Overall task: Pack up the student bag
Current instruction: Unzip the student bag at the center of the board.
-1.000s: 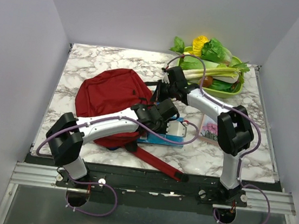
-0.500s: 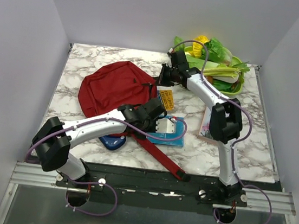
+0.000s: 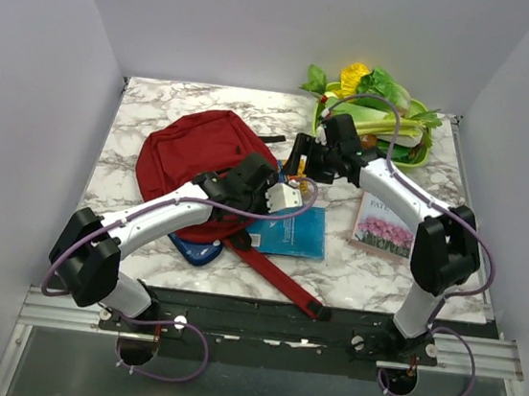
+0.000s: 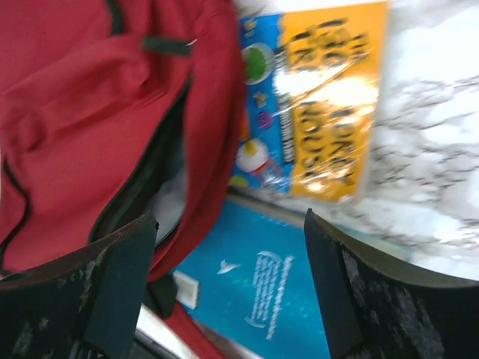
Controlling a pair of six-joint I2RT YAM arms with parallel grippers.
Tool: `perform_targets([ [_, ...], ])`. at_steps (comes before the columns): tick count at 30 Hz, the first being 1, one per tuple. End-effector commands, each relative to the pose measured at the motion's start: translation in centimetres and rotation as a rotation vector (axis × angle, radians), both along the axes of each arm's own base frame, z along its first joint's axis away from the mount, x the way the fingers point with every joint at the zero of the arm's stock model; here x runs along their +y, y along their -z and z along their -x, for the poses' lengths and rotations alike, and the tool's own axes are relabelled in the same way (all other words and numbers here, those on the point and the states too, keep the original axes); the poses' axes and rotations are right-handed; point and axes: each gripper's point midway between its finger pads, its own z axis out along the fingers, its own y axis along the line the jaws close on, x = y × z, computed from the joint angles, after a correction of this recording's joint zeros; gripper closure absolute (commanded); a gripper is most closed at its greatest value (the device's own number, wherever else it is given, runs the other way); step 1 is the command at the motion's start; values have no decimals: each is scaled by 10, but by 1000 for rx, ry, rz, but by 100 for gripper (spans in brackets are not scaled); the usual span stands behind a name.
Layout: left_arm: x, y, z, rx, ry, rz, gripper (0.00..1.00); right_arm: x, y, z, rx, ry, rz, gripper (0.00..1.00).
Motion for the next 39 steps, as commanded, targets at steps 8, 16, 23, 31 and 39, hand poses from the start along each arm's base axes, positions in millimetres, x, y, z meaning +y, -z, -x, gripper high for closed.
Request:
perform_targets([
  [8, -14, -12, -1, 36, 27, 84, 100, 85, 12, 65, 116, -172, -178, 16],
  [16, -14, -11, 1, 44, 25, 87, 100, 100, 23, 74, 158, -193, -185, 20],
  [23, -18, -12, 2, 56, 33, 101, 100, 102, 35, 69, 167, -173, -179, 45],
  [31, -12, -6, 9, 73, 34, 88, 100, 96, 24, 52, 105, -139, -149, 91],
  [39, 0, -20, 21, 77, 30, 85, 100, 69, 24, 28, 80, -72, -127, 95],
])
